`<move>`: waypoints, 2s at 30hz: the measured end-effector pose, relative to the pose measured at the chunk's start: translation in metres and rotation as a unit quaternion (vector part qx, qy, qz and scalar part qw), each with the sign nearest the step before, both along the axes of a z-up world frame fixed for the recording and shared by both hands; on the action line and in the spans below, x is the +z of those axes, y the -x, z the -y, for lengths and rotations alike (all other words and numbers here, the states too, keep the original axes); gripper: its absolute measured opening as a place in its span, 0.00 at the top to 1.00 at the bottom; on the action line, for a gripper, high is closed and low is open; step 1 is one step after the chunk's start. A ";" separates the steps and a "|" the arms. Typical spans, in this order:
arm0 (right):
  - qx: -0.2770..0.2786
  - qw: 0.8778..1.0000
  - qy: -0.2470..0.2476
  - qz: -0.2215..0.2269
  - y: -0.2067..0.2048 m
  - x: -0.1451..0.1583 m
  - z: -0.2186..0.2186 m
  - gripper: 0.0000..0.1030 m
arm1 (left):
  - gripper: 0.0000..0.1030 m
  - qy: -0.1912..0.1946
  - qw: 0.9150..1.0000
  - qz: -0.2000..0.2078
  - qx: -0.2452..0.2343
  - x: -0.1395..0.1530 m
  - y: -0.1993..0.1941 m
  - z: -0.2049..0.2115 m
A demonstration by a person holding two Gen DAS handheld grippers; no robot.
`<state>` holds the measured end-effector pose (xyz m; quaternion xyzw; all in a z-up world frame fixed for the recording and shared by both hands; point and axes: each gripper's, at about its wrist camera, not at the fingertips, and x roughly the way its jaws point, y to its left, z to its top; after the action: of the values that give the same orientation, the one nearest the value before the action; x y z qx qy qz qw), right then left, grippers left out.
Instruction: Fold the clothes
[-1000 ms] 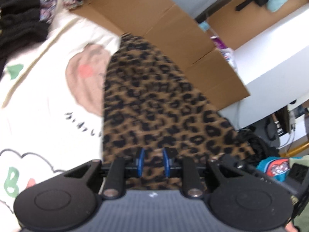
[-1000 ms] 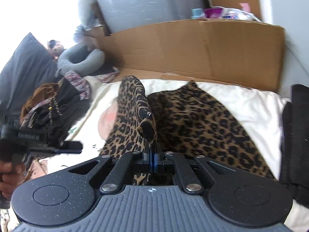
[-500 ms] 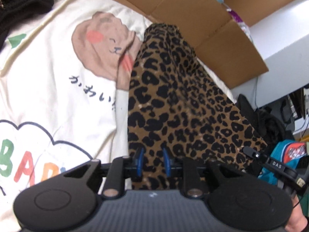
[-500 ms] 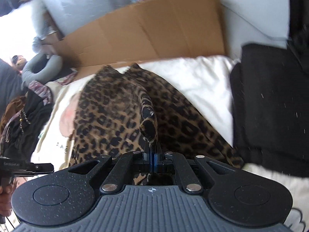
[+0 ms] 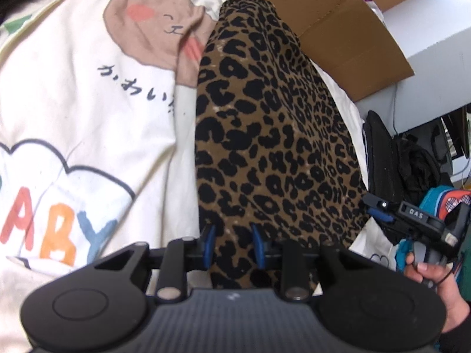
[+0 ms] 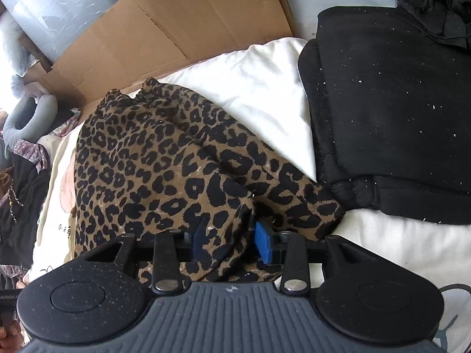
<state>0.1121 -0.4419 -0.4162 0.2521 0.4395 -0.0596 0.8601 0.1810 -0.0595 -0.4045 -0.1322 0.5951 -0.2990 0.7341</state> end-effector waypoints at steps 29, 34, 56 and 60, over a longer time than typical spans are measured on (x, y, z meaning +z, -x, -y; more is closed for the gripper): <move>-0.009 0.999 0.004 0.053 0.007 0.031 0.009 0.98 | 0.85 -0.006 0.999 -0.026 -0.030 -0.002 0.021 0.001; -0.010 0.998 0.002 0.055 0.009 0.031 0.011 0.98 | 0.98 -0.002 0.999 -0.005 -0.032 0.015 0.019 -0.001; -0.045 0.998 -0.007 0.036 0.015 0.000 0.021 0.98 | 0.92 -0.073 0.983 0.064 -0.156 0.061 0.001 0.027; -0.052 0.998 -0.002 0.024 0.016 -0.006 0.020 0.98 | 0.92 -0.085 0.980 0.077 -0.166 0.075 -0.016 0.034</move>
<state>0.0966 -0.4620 -0.4224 0.2780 0.4054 -0.0973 0.8654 0.1967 -0.0936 -0.3291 0.0544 0.5740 -0.3741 0.7264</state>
